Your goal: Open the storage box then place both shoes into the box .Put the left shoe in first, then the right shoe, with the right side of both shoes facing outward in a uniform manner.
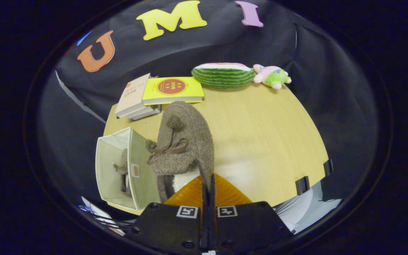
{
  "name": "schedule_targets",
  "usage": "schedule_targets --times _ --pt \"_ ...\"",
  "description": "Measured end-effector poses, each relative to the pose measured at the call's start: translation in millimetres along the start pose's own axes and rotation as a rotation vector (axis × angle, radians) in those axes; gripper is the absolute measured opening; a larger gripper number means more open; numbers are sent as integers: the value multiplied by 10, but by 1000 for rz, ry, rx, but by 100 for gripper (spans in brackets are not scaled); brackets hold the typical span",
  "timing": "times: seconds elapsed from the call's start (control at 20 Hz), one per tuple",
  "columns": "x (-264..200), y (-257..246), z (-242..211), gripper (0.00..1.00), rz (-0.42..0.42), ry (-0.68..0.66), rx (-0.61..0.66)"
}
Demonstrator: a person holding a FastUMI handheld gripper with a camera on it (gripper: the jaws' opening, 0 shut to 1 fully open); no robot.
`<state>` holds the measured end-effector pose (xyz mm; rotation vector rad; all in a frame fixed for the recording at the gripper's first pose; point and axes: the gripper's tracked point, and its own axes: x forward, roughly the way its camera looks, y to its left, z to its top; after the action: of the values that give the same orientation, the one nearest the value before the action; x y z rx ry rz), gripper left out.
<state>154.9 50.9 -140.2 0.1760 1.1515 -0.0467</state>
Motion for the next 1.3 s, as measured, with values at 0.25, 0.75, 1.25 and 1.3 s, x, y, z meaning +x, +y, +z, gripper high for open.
schedule_targets --times 0.25,0.75,1.25,1.3 --pt "-186 634 -51 6 77 -26 -21" --pt "60 1901 -286 6 275 -81 40" --pt "436 2056 -556 6 257 -88 25" --pt "456 2036 -536 6 253 -103 37"
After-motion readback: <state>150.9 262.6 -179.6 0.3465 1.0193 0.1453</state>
